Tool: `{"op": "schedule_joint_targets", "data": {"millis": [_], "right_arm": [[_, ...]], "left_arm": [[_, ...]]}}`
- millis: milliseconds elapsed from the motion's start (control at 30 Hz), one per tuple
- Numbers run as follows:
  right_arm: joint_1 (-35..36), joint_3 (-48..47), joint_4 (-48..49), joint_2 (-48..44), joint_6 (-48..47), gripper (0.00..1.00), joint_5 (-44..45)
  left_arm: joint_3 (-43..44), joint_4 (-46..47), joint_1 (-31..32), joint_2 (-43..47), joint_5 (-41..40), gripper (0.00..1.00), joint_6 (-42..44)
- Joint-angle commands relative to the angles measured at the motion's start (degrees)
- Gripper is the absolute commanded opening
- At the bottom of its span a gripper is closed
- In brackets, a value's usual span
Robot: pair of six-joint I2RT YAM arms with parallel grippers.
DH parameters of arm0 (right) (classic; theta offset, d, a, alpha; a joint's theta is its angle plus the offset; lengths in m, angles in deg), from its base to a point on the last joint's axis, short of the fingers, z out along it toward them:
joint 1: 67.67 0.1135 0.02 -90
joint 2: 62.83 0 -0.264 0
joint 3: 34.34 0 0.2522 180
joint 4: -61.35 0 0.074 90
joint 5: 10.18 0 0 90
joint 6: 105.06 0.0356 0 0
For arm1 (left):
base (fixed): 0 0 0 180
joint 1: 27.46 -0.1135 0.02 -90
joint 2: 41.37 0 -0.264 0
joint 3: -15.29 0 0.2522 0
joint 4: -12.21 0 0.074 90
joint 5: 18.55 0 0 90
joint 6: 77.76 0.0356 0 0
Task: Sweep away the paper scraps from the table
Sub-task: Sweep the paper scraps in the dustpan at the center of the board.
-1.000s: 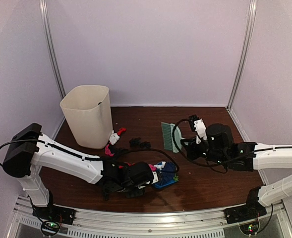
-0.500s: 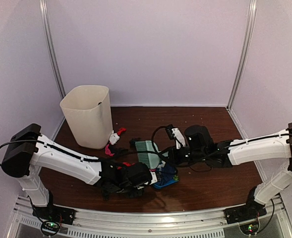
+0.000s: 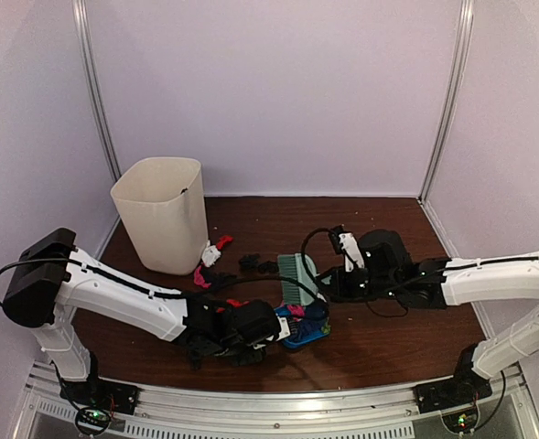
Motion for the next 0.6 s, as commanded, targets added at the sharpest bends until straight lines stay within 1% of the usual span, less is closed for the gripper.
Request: {"op": "schedule_joint_targets", "data": {"millis": [0,100,267,433,567], "right_arm": [[-1.00,2.64,-5.07,-4.71,1.43,0.00,8.92],[-1.17,3.74,-7.49,-7.03,1.88,0.00,11.36],[-1.26,4.52,-10.81,-10.82,2.13,0.00,12.66],[-1.61,4.63,-8.52,-15.90,-0.34,0.00,11.32],[-3.59,3.76,-7.67,-16.80,-3.16,0.00,13.49]], "left_arm": [[-0.25,1.07,0.24,1.39,-0.11,0.00,-0.20],[-0.14,1.09,0.24,1.22,-0.25,0.00,-0.16],[-0.02,1.00,0.24,1.24,-0.63,0.00,-0.20],[0.47,0.71,0.24,1.07,-0.46,0.00,-0.36],[1.23,-0.39,0.20,1.00,-0.73,0.00,-1.30]]}}
